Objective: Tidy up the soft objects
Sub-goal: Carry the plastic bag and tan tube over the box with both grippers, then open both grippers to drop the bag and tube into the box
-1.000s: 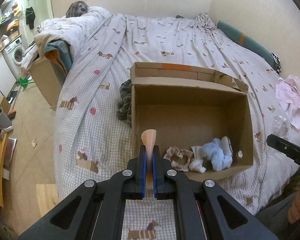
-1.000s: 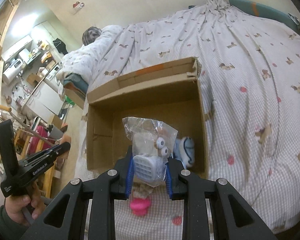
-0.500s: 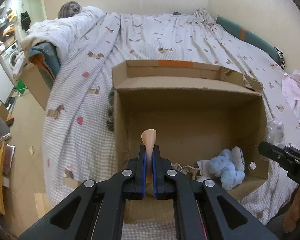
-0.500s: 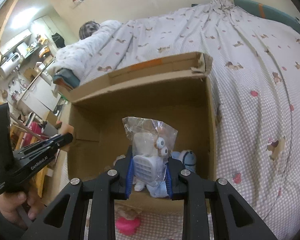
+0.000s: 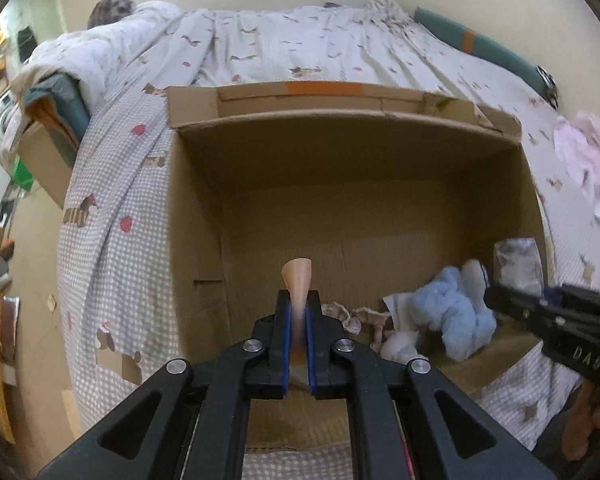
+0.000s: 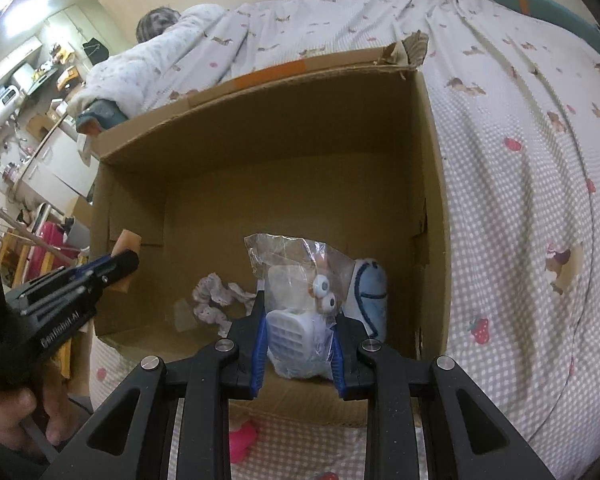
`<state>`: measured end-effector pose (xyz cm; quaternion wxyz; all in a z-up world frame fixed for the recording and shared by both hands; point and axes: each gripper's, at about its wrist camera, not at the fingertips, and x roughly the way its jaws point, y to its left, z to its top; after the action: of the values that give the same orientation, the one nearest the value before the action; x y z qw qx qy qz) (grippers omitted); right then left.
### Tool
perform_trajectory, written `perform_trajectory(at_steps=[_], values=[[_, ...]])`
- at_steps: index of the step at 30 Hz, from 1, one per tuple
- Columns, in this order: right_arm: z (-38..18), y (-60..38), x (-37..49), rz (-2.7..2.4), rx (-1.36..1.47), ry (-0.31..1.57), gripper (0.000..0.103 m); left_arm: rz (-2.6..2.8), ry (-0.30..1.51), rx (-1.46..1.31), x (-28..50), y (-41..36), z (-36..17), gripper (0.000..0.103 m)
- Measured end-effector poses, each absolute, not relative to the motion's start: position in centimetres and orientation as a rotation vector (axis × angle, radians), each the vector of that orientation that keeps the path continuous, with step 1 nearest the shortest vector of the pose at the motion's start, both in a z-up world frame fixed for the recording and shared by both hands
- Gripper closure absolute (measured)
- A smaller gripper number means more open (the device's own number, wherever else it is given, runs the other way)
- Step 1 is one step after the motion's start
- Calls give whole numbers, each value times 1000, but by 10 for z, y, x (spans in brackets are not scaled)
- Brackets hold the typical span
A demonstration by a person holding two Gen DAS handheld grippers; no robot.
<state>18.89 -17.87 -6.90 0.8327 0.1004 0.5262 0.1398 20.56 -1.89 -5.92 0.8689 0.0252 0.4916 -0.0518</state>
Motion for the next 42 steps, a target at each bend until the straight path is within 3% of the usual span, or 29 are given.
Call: perform_trajectory(at_steps=[33,42], values=[[-80,-166,194,291,201,1145,75,-134,969,27,202,-18,-56,96],[-77,-169,195,290,222,1127,75,-123,970,18,202,-19,-54,86]])
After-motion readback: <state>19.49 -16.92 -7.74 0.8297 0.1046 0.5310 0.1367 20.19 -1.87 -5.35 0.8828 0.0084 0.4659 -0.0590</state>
